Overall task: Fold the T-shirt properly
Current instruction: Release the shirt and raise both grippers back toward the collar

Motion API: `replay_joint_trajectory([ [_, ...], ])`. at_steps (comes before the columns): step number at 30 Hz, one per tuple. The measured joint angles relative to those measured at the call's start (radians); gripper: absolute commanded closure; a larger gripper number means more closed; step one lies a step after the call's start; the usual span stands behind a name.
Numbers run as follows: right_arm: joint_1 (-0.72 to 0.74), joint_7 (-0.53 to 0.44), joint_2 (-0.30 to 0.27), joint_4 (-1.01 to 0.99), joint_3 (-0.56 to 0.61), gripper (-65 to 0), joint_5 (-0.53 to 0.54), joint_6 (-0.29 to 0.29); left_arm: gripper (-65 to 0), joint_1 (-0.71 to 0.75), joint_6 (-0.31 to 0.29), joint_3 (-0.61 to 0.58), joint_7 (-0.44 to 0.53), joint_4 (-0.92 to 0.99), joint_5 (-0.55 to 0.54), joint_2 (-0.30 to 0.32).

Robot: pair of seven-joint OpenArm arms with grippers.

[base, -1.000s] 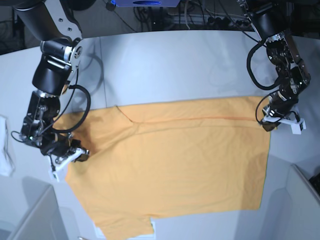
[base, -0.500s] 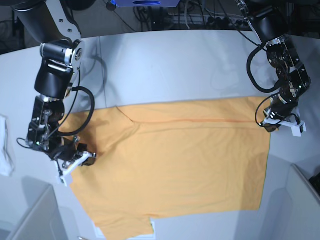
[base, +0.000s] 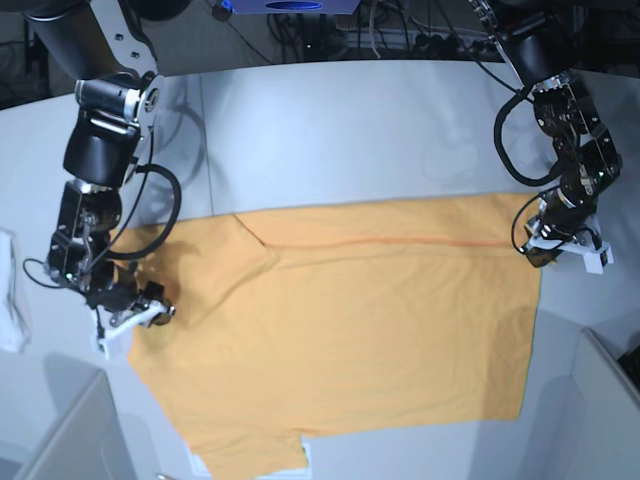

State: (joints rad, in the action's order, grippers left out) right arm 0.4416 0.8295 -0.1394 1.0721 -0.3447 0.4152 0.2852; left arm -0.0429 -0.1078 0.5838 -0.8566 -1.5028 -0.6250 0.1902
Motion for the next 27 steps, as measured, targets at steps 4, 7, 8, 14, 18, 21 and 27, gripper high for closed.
replay_joint_trajectory([
  [4, -0.045, -0.055, -0.002, 0.079, 0.003, -17.3, 0.012, -0.026, -48.4, -0.056, 0.000, 0.004, 0.007, 0.022, -0.003, 0.002],
  [7, -0.115, -0.104, -0.010, 0.201, -0.001, -17.4, 0.009, -0.105, -56.1, -0.072, -0.002, 0.021, 0.008, 0.021, -0.005, -0.002],
  [8, -0.149, -0.120, -0.008, 0.253, -0.013, -17.4, 0.017, -0.126, -56.3, -0.070, -0.001, 0.041, 0.002, 0.011, -0.003, -0.005],
  [14, -0.297, -0.140, 0.078, 0.494, -0.200, -17.6, 0.014, -0.154, -56.3, 0.055, -0.002, 0.202, 0.018, -0.153, -0.016, -0.026],
  [18, -0.327, -0.102, 0.101, 0.530, -0.251, -18.9, 0.019, -0.154, -56.3, 0.152, -0.092, 0.233, -0.002, -0.173, -0.174, -0.053],
  [21, -0.347, -0.045, 0.148, 0.537, -0.332, -29.7, 0.009, -0.158, -56.3, 0.229, -0.102, 0.273, 0.008, -0.172, -0.238, -0.045],
  [27, -0.356, 0.034, 0.247, 0.536, -0.504, -37.7, 0.010, -0.154, -56.3, 0.282, -0.107, 0.269, 0.008, -0.153, -0.248, -0.049],
])
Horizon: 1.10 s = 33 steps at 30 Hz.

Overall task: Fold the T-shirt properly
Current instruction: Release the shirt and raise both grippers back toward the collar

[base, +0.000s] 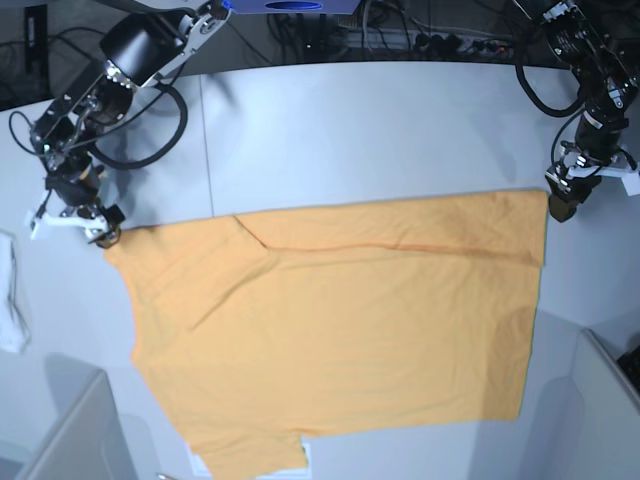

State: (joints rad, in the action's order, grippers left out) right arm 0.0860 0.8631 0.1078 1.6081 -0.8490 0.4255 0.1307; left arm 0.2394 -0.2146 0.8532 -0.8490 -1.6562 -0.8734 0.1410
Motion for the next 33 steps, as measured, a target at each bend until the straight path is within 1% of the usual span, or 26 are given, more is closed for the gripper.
replay_joint_trajectory([
  [2, -0.006, -0.010, 0.000, -0.014, -0.007, -37.7, -0.010, -0.003, -56.3, 0.002, 0.000, 0.000, 0.004, 0.033, 0.000, 0.001],
  [6, 0.021, -0.004, 0.000, -0.137, 0.000, -37.7, 0.004, 0.001, -56.3, -0.002, 0.000, -0.004, 0.003, 0.114, 0.001, 0.000],
  [7, 0.029, -0.009, 0.001, -0.167, -0.005, -37.7, -0.006, 0.002, -56.3, -0.004, 0.001, -0.004, 0.003, 0.134, 0.000, 0.000],
  [8, 0.040, -0.032, -0.006, -0.193, -0.009, -37.7, 0.016, 0.008, -56.3, -0.007, 0.000, -0.004, 0.004, 0.153, 0.002, 0.000],
  [10, 0.063, -0.092, -0.012, -0.243, -0.003, -37.7, 0.012, 0.008, -56.3, -0.019, -0.049, -0.003, 0.008, 0.185, 0.000, -0.001],
  [11, 0.064, -0.124, -0.016, -0.263, 0.002, -37.7, 0.018, 0.009, -56.3, -0.030, -0.054, -0.004, 0.013, 0.200, -0.001, 0.001],
  [13, 0.066, -0.153, -0.024, -0.296, 0.003, -37.7, 0.040, 0.021, -56.3, -0.050, -0.056, -0.004, 0.029, 0.232, -0.016, -0.003],
  [14, 0.072, -0.175, -0.028, -0.315, 0.002, -37.7, 0.043, 0.026, -56.3, -0.060, -0.073, -0.004, 0.031, 0.250, -0.022, -0.002],
  [15, 0.082, -0.186, -0.031, -0.335, 0.002, -37.7, 0.042, 0.026, -56.3, -0.071, -0.075, -0.004, 0.033, 0.266, -0.023, -0.002],
  [18, 0.101, -0.195, -0.044, -0.371, 0.002, -37.7, 0.041, 0.027, -56.3, -0.101, -0.079, -0.010, 0.051, 0.317, -0.040, -0.001],
  [20, 0.105, -0.187, -0.055, -0.381, 0.002, -37.7, 0.052, 0.035, -56.3, -0.122, -0.083, -0.047, 0.074, 0.346, -0.049, 0.007],
  [23, 0.116, -0.191, -0.058, -0.396, 0.002, -37.5, 0.047, 0.034, -56.3, -0.154, -0.090, -0.083, 0.075, 0.371, -0.051, 0.005],
  [32, 0.121, -0.204, -0.061, -0.404, 0.002, -37.5, 0.046, 0.035, -55.9, -0.196, -0.105, -0.077, 0.079, 0.422, -0.076, -0.008],
  [33, 0.121, -0.208, -0.060, -0.404, 0.002, -37.5, 0.047, 0.035, -55.0, -0.195, -0.105, -0.077, 0.079, 0.422, -0.076, -0.008],
])
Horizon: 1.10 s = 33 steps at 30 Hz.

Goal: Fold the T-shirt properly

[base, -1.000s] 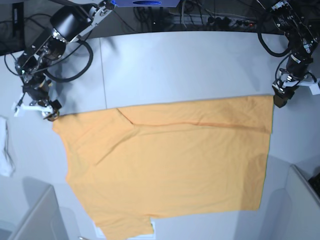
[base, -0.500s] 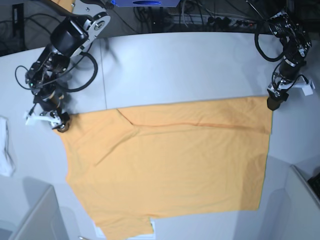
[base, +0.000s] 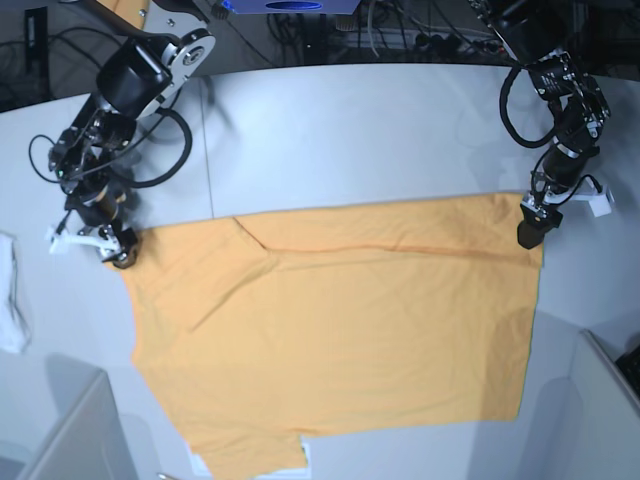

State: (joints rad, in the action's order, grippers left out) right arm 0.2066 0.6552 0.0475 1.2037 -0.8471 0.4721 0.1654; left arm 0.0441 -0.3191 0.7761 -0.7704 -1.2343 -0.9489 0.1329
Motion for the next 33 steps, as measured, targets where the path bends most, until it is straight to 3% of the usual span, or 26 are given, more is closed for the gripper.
replay_joint_trajectory([
  [2, 0.003, -0.011, -0.001, -0.014, 0.000, -37.5, 0.003, 0.000, -47.7, 0.000, 0.001, -0.003, 0.000, -0.001, 0.004, 0.001],
  [9, 0.014, -0.051, -0.012, -0.072, 0.000, -36.5, 0.028, 0.018, -13.2, 0.003, 0.020, -0.008, -0.031, 0.010, 0.051, -0.006],
  [12, 0.014, -0.073, -0.013, -0.085, 0.000, -25.1, 0.021, 0.018, -1.3, 0.003, 0.020, -0.012, -0.038, 0.010, 0.058, -0.005],
  [16, 0.005, -0.075, -0.013, -0.095, 0.000, 0.0, 0.015, 0.012, 0.0, 0.003, 0.023, -0.011, -0.039, 0.009, 0.058, -0.005],
  [24, -0.008, -0.047, -0.009, -0.074, -0.006, 0.0, 0.025, 0.011, 0.0, 0.042, 0.035, -0.014, -0.057, -0.053, 0.063, -0.010],
  [33, -0.111, 0.118, 0.006, 0.132, -0.002, 0.0, -0.010, -0.014, 0.0, 0.165, 0.050, -0.012, -0.077, -0.206, 0.077, -0.014],
])
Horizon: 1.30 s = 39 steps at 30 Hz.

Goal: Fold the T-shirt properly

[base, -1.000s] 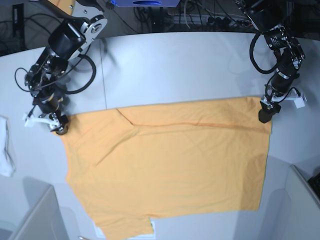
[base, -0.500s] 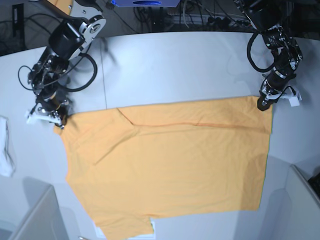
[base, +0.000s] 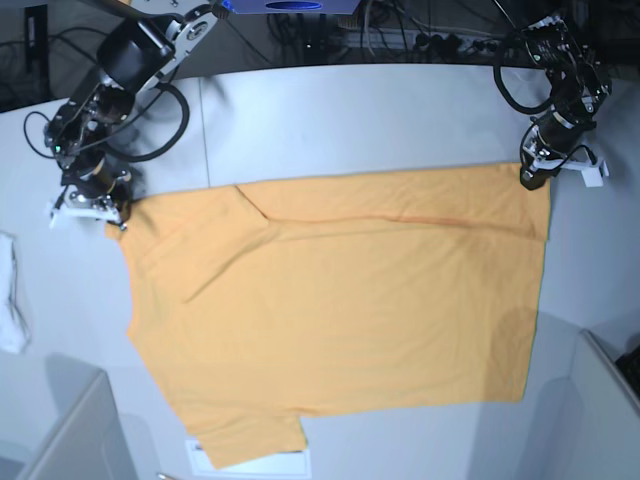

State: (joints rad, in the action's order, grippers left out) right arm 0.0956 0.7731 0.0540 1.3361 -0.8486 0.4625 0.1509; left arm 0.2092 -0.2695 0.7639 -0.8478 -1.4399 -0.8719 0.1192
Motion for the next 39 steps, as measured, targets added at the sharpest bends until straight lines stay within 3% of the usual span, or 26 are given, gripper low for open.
replay_joint_trajectory([
  [10, -0.140, 0.148, 0.013, 0.229, -0.005, 0.0, -0.028, -0.016, 0.0, 0.117, 0.000, -0.002, -0.010, -0.136, -0.004, 0.000],
  [26, -0.307, 0.138, 0.047, 0.348, -0.005, 0.0, -0.025, -0.013, 0.0, 0.286, -0.001, 0.002, -0.002, -0.162, -0.019, -0.002],
  [39, -0.351, 0.132, 0.046, 0.359, -0.005, 0.0, -0.014, -0.013, 0.0, 0.356, -0.001, 0.003, -0.006, -0.243, -0.016, -0.002],
])
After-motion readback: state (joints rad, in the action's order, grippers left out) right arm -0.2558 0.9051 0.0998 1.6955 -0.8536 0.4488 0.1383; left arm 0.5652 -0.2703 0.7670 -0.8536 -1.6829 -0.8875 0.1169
